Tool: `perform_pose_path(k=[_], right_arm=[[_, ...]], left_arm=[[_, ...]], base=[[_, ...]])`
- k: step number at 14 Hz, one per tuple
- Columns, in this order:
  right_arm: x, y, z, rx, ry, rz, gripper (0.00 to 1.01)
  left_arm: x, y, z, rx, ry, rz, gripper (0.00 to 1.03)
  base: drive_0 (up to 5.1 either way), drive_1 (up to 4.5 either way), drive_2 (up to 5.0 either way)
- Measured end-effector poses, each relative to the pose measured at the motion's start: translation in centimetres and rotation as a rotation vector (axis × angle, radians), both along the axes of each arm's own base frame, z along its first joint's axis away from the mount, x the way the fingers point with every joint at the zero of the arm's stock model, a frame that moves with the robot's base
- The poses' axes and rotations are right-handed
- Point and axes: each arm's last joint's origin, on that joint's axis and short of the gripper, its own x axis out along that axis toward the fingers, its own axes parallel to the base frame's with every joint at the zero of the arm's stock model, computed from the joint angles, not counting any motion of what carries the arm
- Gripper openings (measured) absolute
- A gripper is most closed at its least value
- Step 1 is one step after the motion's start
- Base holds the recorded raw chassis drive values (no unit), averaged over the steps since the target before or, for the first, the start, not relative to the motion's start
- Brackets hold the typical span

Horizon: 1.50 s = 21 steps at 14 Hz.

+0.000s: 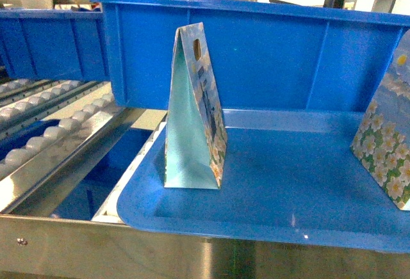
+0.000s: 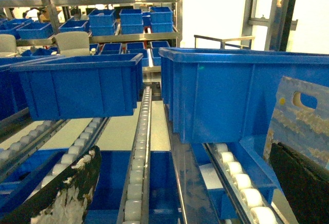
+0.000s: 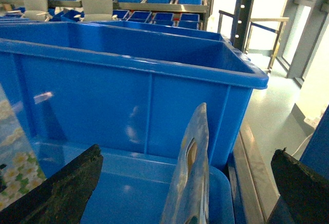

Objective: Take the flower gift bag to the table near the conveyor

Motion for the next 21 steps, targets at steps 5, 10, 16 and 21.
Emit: perform_pose_path(k=[5, 10, 16, 21], right_arm=[[3.4, 0.2, -1.3, 0.031, 0.079, -0.046, 0.98], [4.0, 0.7, -2.6, 0.045, 0.126, -0.036, 0.98], [4.0, 0.7, -2.6, 0.053, 0.107, -0.042, 0.47], [2.2, 0.9, -1.9, 0.075, 0.098, 0.004, 0.02]], left_arm=[[0.0, 0.0, 0.0, 0.000, 0.000, 0.000, 0.98], [0.0, 0.0, 0.0, 0.000, 0.000, 0.000, 0.98], [0.0, 0.0, 0.0, 0.000, 0.000, 0.000, 0.98], [0.0, 0.0, 0.0, 0.000, 0.000, 0.000, 0.98]], base=[[0.0, 0.00, 0.0], [0.0, 0.00, 0.0], [0.0, 0.00, 0.0], [0.0, 0.00, 0.0]])
